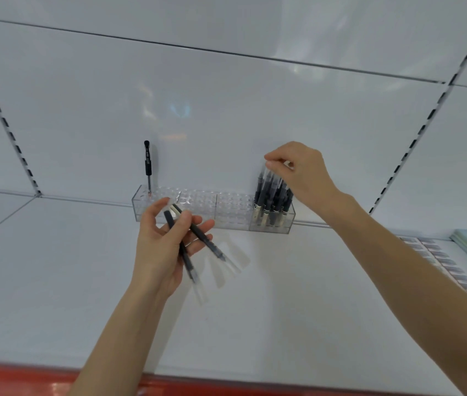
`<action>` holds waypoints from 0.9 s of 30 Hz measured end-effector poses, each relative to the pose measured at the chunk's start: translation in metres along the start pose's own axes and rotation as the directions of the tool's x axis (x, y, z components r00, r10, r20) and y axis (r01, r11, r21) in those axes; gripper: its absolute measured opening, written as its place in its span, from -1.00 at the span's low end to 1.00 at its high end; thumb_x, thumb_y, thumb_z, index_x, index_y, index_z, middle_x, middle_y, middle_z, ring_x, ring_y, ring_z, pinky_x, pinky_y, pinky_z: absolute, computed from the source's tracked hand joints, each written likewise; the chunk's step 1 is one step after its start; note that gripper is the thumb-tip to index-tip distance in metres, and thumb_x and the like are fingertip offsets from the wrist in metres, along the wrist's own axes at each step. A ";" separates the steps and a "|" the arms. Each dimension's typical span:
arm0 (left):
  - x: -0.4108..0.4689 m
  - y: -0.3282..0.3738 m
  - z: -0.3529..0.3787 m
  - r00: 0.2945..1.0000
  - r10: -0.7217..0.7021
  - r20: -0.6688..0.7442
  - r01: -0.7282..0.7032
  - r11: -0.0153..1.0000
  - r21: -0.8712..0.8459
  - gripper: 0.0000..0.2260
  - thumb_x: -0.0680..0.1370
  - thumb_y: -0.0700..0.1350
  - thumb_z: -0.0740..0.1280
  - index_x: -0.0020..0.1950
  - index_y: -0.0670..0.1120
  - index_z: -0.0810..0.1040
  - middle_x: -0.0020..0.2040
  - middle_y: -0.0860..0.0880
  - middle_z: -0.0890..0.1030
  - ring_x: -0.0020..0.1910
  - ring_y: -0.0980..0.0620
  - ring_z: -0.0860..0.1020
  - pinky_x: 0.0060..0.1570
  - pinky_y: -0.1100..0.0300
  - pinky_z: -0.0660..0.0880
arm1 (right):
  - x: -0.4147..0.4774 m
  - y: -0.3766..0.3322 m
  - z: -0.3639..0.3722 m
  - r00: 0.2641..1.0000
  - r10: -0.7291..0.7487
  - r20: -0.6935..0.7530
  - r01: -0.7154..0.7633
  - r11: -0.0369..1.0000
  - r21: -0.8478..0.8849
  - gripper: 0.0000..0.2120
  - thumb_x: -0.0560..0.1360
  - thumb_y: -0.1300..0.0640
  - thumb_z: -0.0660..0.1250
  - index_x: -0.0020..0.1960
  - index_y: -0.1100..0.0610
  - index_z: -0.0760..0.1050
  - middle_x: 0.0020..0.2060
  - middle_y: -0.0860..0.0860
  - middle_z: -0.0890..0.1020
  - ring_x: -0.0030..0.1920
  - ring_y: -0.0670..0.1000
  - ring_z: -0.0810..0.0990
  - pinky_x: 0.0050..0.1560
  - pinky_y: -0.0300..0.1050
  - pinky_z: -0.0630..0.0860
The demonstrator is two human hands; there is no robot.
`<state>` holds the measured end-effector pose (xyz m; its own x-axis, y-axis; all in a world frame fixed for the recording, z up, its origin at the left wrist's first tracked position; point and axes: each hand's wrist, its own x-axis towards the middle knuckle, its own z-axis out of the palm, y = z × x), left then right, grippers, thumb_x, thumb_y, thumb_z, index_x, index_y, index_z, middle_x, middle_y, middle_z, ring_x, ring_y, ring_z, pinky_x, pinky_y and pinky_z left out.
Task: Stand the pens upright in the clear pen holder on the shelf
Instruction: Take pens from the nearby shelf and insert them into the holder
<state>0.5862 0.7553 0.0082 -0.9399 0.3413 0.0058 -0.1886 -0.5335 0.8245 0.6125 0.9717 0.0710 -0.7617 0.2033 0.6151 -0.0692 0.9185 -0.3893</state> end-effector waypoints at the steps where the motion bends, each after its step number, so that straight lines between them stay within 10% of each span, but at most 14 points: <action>1: 0.001 0.000 0.000 1.000 -0.003 -0.012 0.003 1.000 -0.018 -0.72 0.57 -0.29 0.21 0.24 -0.07 0.28 -0.21 -0.19 0.55 -0.32 -0.04 0.67 -0.26 0.12 0.63 | 0.001 -0.002 -0.001 1.000 -0.020 0.016 0.020 0.999 -0.029 -0.86 0.48 0.29 0.30 -0.02 0.28 0.60 -0.09 0.17 0.64 -0.06 0.07 0.54 0.01 -0.22 0.42; 15: 0.003 0.003 0.006 0.994 -0.013 -0.106 -0.004 0.987 -0.159 -0.75 0.57 -0.28 0.22 0.19 -0.08 0.26 -0.14 -0.22 0.56 -0.32 -0.02 0.68 -0.26 0.16 0.63 | 0.005 0.008 0.007 0.977 -0.097 0.190 0.147 0.952 -0.268 -0.79 0.53 0.21 0.23 0.10 0.22 0.58 0.06 0.18 0.61 0.12 0.21 0.48 0.15 -0.03 0.38; 18: 0.003 0.004 0.009 0.990 0.011 -0.142 -0.038 0.981 -0.191 -0.74 0.58 -0.28 0.22 0.21 -0.09 0.25 -0.11 -0.22 0.56 -0.31 -0.01 0.68 -0.18 0.14 0.63 | -0.021 -0.011 0.002 0.998 -0.003 -0.056 0.001 1.000 -0.028 -0.80 0.52 0.16 0.26 0.10 0.16 0.57 0.03 0.06 0.63 0.03 -0.03 0.55 0.10 -0.31 0.35; 23: 0.003 0.001 0.017 0.983 0.057 -0.175 -0.096 0.971 -0.220 -0.73 0.58 -0.28 0.21 0.22 -0.07 0.23 -0.15 -0.17 0.55 -0.29 0.02 0.68 -0.21 0.17 0.63 | -0.069 -0.047 -0.003 0.838 0.171 0.518 -0.346 0.901 0.263 -0.95 0.42 0.01 0.38 -0.17 -0.06 0.51 -0.32 -0.03 0.68 -0.26 -0.11 0.62 -0.12 -0.13 0.54; 27: 0.004 0.000 0.019 0.985 0.076 -0.155 -0.101 0.982 -0.162 -0.77 0.60 -0.26 0.19 0.20 -0.08 0.24 -0.16 -0.15 0.56 -0.29 0.02 0.67 -0.22 0.18 0.63 | -0.063 -0.039 -0.007 0.895 0.141 0.424 -0.319 0.866 0.384 -0.96 0.44 0.21 0.37 -0.15 0.09 0.57 -0.37 0.01 0.64 -0.36 -0.13 0.59 -0.23 -0.27 0.52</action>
<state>0.5883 0.7719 0.0188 -0.9842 0.1758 -0.0193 -0.1361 -0.6834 0.7173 0.6674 0.9252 0.0521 -0.9644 0.1680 0.2045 -0.0643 0.6007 -0.7969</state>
